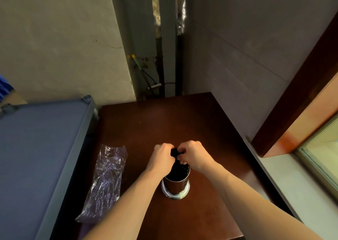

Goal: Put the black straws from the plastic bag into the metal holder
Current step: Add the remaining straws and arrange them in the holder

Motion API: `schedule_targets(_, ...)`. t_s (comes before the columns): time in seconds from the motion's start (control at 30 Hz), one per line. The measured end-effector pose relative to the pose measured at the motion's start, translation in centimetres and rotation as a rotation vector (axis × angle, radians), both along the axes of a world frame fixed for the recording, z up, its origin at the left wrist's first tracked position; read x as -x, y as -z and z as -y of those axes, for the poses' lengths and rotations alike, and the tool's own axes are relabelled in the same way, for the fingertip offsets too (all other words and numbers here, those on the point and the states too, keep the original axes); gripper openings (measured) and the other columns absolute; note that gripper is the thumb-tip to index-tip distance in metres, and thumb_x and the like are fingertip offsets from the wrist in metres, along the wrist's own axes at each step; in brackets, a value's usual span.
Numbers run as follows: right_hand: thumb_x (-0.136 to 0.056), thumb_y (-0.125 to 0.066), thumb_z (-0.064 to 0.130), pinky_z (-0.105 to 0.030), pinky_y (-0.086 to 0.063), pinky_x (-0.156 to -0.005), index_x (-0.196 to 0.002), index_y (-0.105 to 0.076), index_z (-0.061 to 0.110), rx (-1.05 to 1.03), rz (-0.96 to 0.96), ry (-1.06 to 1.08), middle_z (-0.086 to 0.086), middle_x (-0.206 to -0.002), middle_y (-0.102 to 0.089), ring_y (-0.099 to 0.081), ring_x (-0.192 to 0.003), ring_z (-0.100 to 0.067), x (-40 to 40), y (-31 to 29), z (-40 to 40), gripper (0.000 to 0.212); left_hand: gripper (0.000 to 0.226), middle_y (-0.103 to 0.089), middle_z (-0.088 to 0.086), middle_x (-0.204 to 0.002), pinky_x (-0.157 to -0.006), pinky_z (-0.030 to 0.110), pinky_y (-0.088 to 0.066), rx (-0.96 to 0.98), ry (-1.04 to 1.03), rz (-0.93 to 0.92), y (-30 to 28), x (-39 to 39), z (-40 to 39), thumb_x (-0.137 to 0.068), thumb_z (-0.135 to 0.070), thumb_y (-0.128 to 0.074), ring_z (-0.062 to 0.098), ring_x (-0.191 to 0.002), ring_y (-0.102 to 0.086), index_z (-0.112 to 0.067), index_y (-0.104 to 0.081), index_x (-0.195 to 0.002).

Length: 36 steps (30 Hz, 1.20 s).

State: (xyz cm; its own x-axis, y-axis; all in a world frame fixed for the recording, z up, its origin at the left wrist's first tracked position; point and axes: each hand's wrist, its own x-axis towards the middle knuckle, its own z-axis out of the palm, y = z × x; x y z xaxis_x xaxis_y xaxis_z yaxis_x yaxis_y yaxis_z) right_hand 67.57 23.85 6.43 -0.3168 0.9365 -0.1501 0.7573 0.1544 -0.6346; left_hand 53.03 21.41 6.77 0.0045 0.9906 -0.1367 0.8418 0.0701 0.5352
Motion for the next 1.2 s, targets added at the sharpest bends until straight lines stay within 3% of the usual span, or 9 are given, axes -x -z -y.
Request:
schedule_targets(0.23,-0.085,-0.062,0.000,-0.040,-0.059,-0.071,-0.089,-0.069,0.003,-0.062,0.131,-0.076,-0.014,-0.082,-0.072,-0.070,-0.078,-0.027,0.7,-0.1,-0.2,0.009,0.021,-0.067,0.013,-0.104,-0.064,0.039,-0.056,0.011,0.019,-0.130,0.1,-0.2,-0.3,-0.092,-0.002,-0.051,0.031,-0.085,-0.068,-0.012,-0.066,-0.103)
schedule_targets(0.33,-0.084,-0.063,0.003,-0.038,-0.054,-0.075,-0.103,-0.069,0.008,-0.148,0.090,-0.040,-0.011,-0.096,-0.067,-0.064,-0.091,-0.026,0.4,0.5,0.3,0.020,0.044,-0.063,0.012,-0.129,-0.086,0.040,-0.060,0.011,-0.001,-0.083,0.6,0.2,-0.5,-0.093,-0.002,-0.057,0.031,-0.110,-0.067,-0.018,-0.061,-0.135)
schedule_targets(0.4,-0.086,-0.067,0.007,-0.032,-0.054,-0.077,-0.115,-0.067,0.011,-0.186,0.037,-0.011,-0.007,-0.106,-0.064,-0.063,-0.093,-0.023,-0.2,0.9,0.5,0.029,0.061,-0.057,0.010,-0.143,-0.098,0.040,-0.055,0.019,-0.009,-0.051,0.8,0.7,-0.6,-0.093,-0.004,-0.061,0.029,-0.126,-0.059,-0.019,-0.045,-0.150)
schedule_targets(0.53,-0.086,-0.074,0.012,-0.007,-0.046,-0.067,-0.130,-0.061,0.015,-0.166,-0.096,0.089,0.000,-0.118,-0.057,-0.064,-0.082,-0.006,-1.9,1.5,0.6,0.045,0.078,-0.051,0.008,-0.148,-0.104,0.040,-0.050,0.046,-0.016,0.021,1.2,2.3,-0.5,-0.089,-0.009,-0.070,0.026,-0.135,-0.048,-0.022,-0.034,-0.156)
schedule_targets(0.7,-0.083,-0.080,0.019,-0.032,-0.057,-0.085,-0.148,-0.045,0.015,-0.040,-0.042,0.048,-0.004,-0.136,-0.048,-0.067,-0.095,-0.018,-2.7,2.1,0.6,0.074,0.088,-0.049,0.005,-0.149,-0.105,0.038,-0.049,0.080,-0.017,0.102,2.3,3.3,-0.1,-0.082,-0.018,-0.079,0.024,-0.135,-0.047,-0.024,-0.033,-0.156)
schedule_targets(0.87,-0.081,-0.080,0.024,-0.036,-0.054,-0.090,-0.147,-0.046,0.013,-0.015,0.004,0.023,-0.007,-0.131,-0.052,-0.061,-0.110,-0.027,-1.2,2.6,0.7,0.075,0.074,-0.064,0.005,-0.137,-0.087,0.019,-0.047,0.058,-0.054,0.201,3.1,2.8,-0.2,-0.079,-0.021,-0.079,0.020,-0.120,-0.063,-0.024,-0.050,-0.147)
schedule_targets(0.97,-0.082,-0.076,0.022,-0.030,-0.051,-0.081,-0.132,-0.060,0.014,-0.073,-0.008,0.037,-0.006,-0.113,-0.061,-0.061,-0.103,-0.024,-0.2,2.6,0.8,0.053,0.059,-0.072,0.006,-0.125,-0.086,0.022,-0.054,0.013,-0.076,0.224,3.2,2.5,-0.2,-0.081,-0.017,-0.076,0.017,-0.106,-0.071,-0.022,-0.061,-0.138)
schedule_targets(1.07,-0.086,-0.072,0.020,-0.029,-0.052,-0.076,-0.118,-0.068,0.015,-0.095,-0.024,0.041,-0.005,-0.104,-0.066,-0.062,-0.095,-0.020,0.2,2.8,1.1,0.034,0.040,-0.078,0.000,-0.098,-0.079,0.032,-0.062,0.016,-0.081,0.257,3.2,2.4,-0.1,-0.082,-0.013,-0.075,0.010,-0.077,-0.075,-0.020,-0.072,-0.121)
schedule_targets(1.2,-0.090,-0.067,0.017,-0.036,-0.059,-0.072,-0.108,-0.070,0.013,-0.083,-0.070,0.053,-0.005,-0.093,-0.069,-0.067,-0.081,-0.018,0.0,2.8,1.2,0.018,0.029,-0.071,-0.010,-0.080,-0.067,0.027,-0.064,0.026,-0.095,0.299,3.1,2.5,-0.4,-0.084,-0.010,-0.074,0.006,-0.064,-0.073,-0.014,-0.075,-0.113)
